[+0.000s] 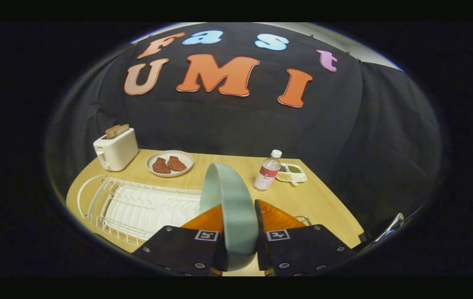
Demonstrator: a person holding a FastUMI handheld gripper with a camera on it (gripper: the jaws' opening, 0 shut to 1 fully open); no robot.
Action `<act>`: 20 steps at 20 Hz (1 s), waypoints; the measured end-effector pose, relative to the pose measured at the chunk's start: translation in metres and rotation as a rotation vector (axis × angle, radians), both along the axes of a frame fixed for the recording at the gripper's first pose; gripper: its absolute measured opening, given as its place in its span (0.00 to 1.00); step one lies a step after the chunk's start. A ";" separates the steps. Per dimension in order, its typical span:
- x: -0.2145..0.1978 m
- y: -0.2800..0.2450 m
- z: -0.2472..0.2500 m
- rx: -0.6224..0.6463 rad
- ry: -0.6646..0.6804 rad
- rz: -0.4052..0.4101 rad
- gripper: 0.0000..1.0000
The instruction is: Take the plate from the dish rack, then take the spoon from the basket and place it into the plate.
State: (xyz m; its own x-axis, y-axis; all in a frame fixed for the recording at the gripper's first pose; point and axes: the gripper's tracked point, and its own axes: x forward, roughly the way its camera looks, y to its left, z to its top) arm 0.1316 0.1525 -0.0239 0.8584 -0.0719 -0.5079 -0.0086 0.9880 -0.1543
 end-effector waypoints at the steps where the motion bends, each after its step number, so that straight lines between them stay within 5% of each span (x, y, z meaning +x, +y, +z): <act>1: -0.010 0.000 0.003 0.037 -0.002 0.012 0.27; 13: -0.142 -0.012 -0.034 0.406 0.056 0.117 0.27; 20: -0.187 -0.018 -0.097 0.599 0.139 0.083 0.27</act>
